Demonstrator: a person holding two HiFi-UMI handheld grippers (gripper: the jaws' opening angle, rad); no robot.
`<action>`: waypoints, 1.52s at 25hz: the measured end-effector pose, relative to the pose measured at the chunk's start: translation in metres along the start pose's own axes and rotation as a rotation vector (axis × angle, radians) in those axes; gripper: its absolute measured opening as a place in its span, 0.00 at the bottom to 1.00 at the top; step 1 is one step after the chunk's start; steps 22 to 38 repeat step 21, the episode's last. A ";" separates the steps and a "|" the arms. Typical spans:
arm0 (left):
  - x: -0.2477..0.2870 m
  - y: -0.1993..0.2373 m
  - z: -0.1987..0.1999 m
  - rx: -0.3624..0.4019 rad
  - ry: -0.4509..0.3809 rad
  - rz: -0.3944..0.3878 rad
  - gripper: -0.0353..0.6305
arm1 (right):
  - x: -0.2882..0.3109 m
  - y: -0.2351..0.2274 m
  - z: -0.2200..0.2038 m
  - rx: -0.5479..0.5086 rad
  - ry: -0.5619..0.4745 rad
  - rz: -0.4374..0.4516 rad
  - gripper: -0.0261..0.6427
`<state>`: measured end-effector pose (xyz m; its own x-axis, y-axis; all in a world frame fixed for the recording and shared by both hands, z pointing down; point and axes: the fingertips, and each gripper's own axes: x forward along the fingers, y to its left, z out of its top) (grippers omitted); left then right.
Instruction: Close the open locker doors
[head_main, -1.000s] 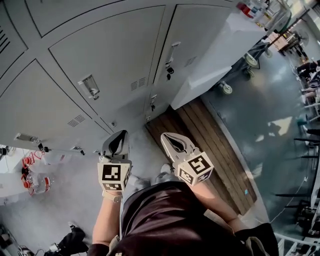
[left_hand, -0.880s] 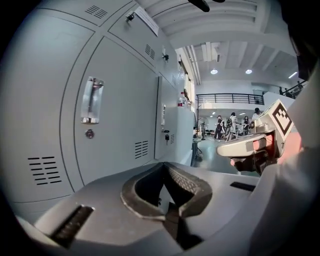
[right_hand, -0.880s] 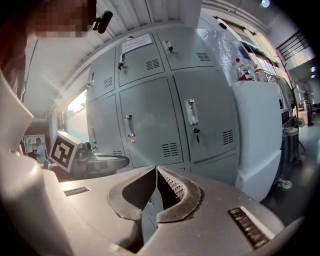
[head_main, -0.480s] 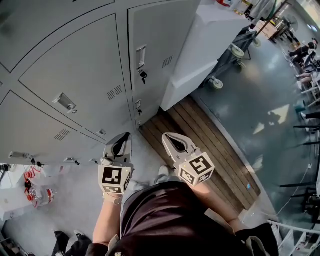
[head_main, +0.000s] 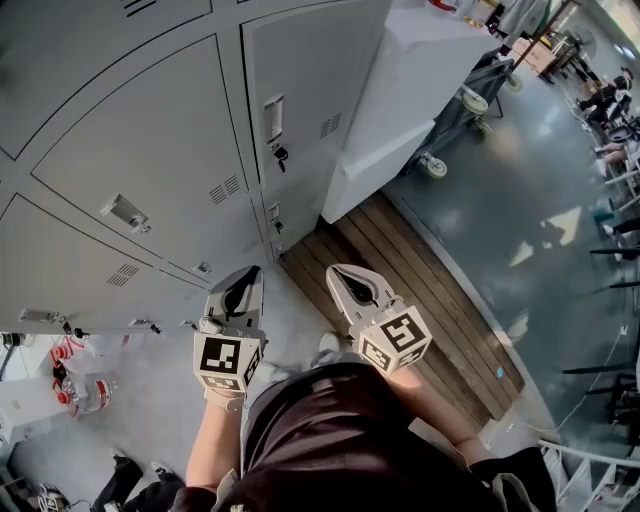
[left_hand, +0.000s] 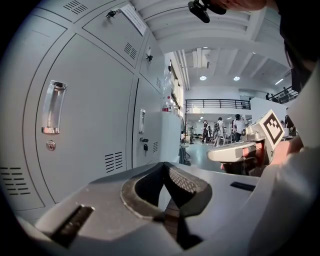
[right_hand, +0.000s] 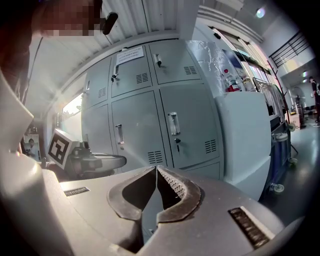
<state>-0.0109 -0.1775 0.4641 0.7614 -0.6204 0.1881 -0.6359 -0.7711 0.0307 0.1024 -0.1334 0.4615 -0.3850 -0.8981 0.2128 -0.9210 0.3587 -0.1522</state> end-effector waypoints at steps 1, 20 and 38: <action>0.000 0.000 0.000 0.000 0.000 0.000 0.08 | 0.000 0.000 0.000 0.003 -0.002 0.002 0.10; 0.000 -0.001 -0.005 -0.009 0.009 0.002 0.08 | -0.006 -0.003 -0.001 0.015 -0.007 -0.011 0.10; 0.000 -0.001 -0.005 -0.009 0.009 0.002 0.08 | -0.006 -0.003 -0.001 0.016 -0.007 -0.012 0.10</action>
